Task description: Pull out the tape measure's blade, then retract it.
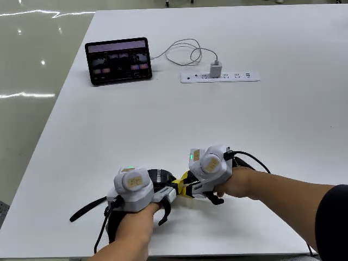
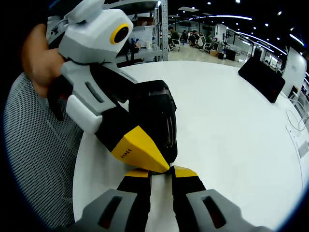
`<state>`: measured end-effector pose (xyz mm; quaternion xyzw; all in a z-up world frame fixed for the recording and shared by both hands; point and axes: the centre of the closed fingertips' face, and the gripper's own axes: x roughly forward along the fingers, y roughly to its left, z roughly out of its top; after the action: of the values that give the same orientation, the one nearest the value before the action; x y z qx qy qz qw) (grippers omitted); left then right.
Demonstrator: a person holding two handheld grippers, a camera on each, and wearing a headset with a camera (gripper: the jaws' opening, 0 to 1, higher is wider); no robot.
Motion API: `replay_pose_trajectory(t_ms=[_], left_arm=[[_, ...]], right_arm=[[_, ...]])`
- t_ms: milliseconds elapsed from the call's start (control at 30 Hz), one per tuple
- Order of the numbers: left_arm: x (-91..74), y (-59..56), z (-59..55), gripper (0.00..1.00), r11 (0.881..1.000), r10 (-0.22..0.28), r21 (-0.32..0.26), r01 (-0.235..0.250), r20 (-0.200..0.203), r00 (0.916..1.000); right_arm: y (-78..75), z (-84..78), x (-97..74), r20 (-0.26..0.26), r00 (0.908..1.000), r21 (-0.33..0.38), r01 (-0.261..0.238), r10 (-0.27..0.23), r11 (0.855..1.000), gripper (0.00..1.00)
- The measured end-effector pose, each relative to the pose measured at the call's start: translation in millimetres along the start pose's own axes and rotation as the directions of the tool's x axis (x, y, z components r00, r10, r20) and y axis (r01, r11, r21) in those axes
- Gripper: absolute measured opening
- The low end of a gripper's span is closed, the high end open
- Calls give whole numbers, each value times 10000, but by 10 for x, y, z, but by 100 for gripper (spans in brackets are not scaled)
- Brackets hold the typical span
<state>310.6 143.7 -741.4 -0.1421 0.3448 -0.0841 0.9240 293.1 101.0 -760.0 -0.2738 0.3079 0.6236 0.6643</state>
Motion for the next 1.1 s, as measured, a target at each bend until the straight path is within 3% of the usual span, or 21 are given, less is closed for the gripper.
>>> replay_pose_trajectory(t_ms=[100, 200, 400, 433, 467, 500, 600, 700, 867, 1033, 1067, 1100], left_arm=[[-12, -14, 0, 68, 10000, 27, -66, -27, -122, 9999], [-35, -16, 8, 67, 9991, 53, 425, -44, -218, 9997], [-49, -1, 13, 66, 9961, 139, 879, -98, -468, 9988], [-49, 10, 23, 68, 9959, 181, 894, -141, -437, 9989], [-64, 88, 87, 72, 9942, 524, 945, -511, -108, 9986], [-66, 109, 111, 77, 9934, 581, 988, -577, -8, 9983], [-77, 146, 106, 83, 9943, 565, 926, -537, -276, 9980], [-82, 180, 172, 89, 9943, 556, 918, -547, -77, 9984], [-102, 233, 266, 100, 9939, 572, 947, -569, -6, 9984], [-103, 236, 302, 100, 9905, 297, 1345, -293, -12, 9996], [-103, 231, 302, 100, 9912, 181, 1316, -169, -75, 9998], [-107, 191, 262, 100, 9919, -140, 1254, 188, -394, 9991]], right_arm=[[-1, 0, -1, 7, 10000, 38, -5, 5, 10000, 12], [-3, 1, 0, -20, 10000, 58, -20, 20, 10000, 12], [-2, -2, 3, -62, 10000, 55, 32, -32, 10000, 12], [-1, -2, 3, -61, 10000, 72, 49, -49, 10000, 12], [0, -3, 2, -65, 10000, 53, 75, -75, 10000, 12], [1, -3, 1, -70, 9999, 71, 84, -84, 9999, 12], [5, -1, -5, -86, 9999, 131, 86, -85, 9999, 13], [38, 20, -9, 30, 10000, 517, -52, 50, 9986, 17], [51, 18, -4, -54, 10000, 410, -36, 38, 9992, 20], [84, 18, 3, -81, 9999, 665, -101, 107, 9977, 26], [91, 21, 2, -67, 9999, 661, -106, 110, 9978, 27], [99, 24, -2, -52, 9999, 643, -117, 121, 9979, 28]])
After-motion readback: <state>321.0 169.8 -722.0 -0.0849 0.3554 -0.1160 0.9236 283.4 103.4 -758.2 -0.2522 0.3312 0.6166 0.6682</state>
